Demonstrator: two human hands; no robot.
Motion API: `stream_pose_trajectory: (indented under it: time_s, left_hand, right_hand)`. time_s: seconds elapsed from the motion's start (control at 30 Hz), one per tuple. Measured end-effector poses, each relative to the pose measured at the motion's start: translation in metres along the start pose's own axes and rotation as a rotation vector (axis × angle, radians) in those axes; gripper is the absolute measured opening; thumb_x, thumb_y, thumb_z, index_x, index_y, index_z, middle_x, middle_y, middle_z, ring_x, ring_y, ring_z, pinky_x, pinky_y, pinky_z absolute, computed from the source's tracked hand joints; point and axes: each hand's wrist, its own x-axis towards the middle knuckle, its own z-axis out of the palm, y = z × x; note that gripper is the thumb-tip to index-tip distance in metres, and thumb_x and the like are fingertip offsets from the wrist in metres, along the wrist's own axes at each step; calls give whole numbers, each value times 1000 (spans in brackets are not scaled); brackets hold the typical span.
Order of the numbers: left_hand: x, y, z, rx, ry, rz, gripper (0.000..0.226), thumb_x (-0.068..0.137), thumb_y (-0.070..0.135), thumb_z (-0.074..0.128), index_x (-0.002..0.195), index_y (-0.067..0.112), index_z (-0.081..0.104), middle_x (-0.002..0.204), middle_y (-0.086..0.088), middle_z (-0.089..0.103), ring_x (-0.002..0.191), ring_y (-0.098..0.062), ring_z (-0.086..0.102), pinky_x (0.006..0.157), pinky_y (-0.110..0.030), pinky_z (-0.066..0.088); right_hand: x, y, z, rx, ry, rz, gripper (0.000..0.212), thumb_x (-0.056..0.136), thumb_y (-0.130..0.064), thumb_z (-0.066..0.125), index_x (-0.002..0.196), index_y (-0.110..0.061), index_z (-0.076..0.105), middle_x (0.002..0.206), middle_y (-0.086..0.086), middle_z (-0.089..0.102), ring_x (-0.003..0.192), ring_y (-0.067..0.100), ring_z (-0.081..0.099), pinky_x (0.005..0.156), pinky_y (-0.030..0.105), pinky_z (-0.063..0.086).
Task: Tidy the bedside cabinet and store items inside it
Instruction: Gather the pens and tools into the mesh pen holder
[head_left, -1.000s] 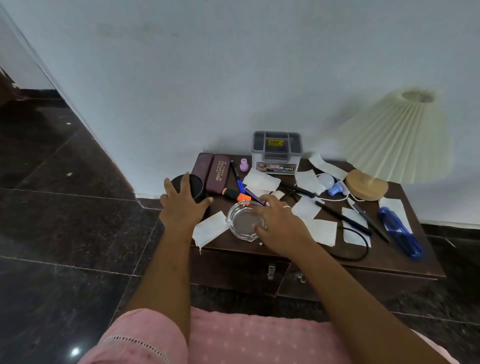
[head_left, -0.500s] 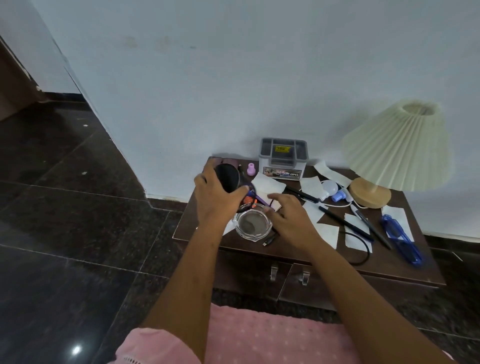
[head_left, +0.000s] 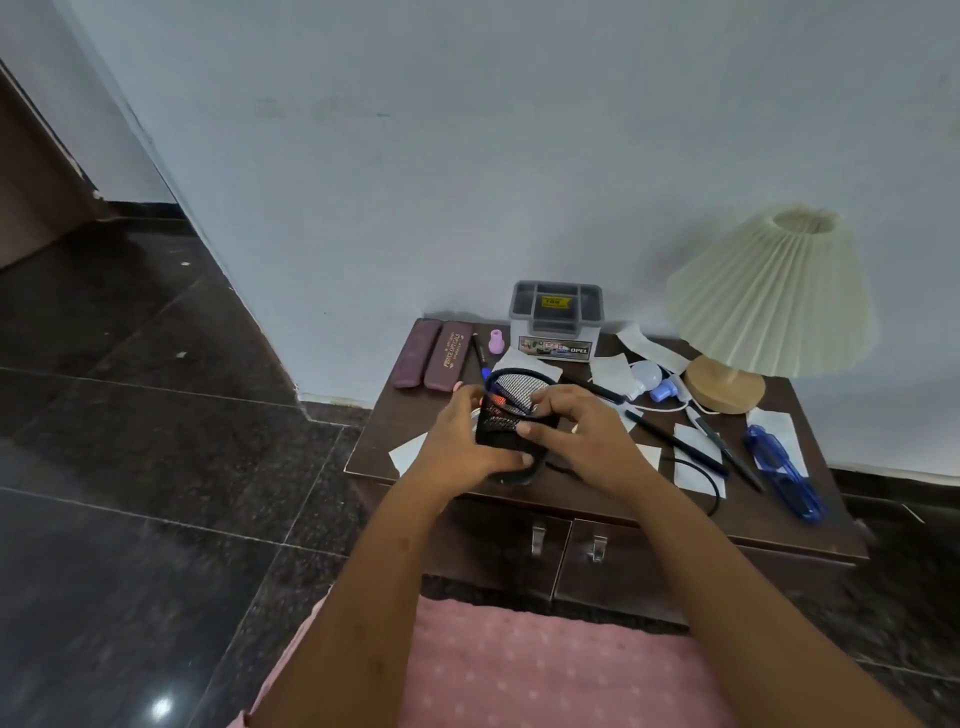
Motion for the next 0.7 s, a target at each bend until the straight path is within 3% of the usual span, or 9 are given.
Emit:
stream_pose_trajectory:
  time_s: [0.1,0.2,0.3,0.37,0.47,0.57,0.7]
  left_hand:
    - [5,0,-3,-44,3,34,103,47,33,84,135,33,30,124,2,56,112,-19,57,98,-38,48]
    - [22,-8,-18,-178,22,-21,101,44,25,90,130,30,39,119,3,62,110,-18,60,98,-38,49]
    - [36,-15,-34,-198,125,-70,95,42,24,93,123,29,44,117,6,61,107,-17,59,96,-38,50]
    - [41,-19,-41,-149,252,-72,90,48,21,91,123,27,42,118,5,58,106,-18,55,92,-34,48]
    - [45,-25,-48,-44,351,-49,90,52,20,90,126,21,39,119,1,55,102,-17,51,85,-28,44]
    - [52,-30,-51,79,339,-16,90,51,20,89,126,21,38,115,1,55,98,-18,50,80,-24,39]
    - [55,-32,-56,158,311,-4,94,49,19,90,126,22,38,114,1,57,100,-22,53,78,-26,41]
  right_hand:
    - [-2,-6,9,78,-25,-61,15,80,-22,73,77,-32,62,103,-14,59,107,7,55,92,20,42]
    - [5,-5,16,236,21,-50,10,86,-21,66,96,-20,67,113,-13,56,107,-5,55,92,15,44]
    - [23,-1,22,385,172,78,17,93,-22,56,108,-27,62,124,-1,55,108,9,60,93,31,52]
    - [39,10,27,132,166,119,18,94,-21,54,110,-25,62,123,1,58,108,17,59,92,32,49]
    - [58,31,41,-292,-32,118,26,93,-21,54,118,-17,62,121,2,61,113,19,54,91,26,39]
    - [70,41,56,-567,-131,85,37,93,-26,48,129,-29,54,134,-1,53,125,23,45,100,40,39]
    - [81,39,74,-884,-276,1,35,97,-45,36,131,-43,45,150,-4,32,139,25,26,108,56,20]
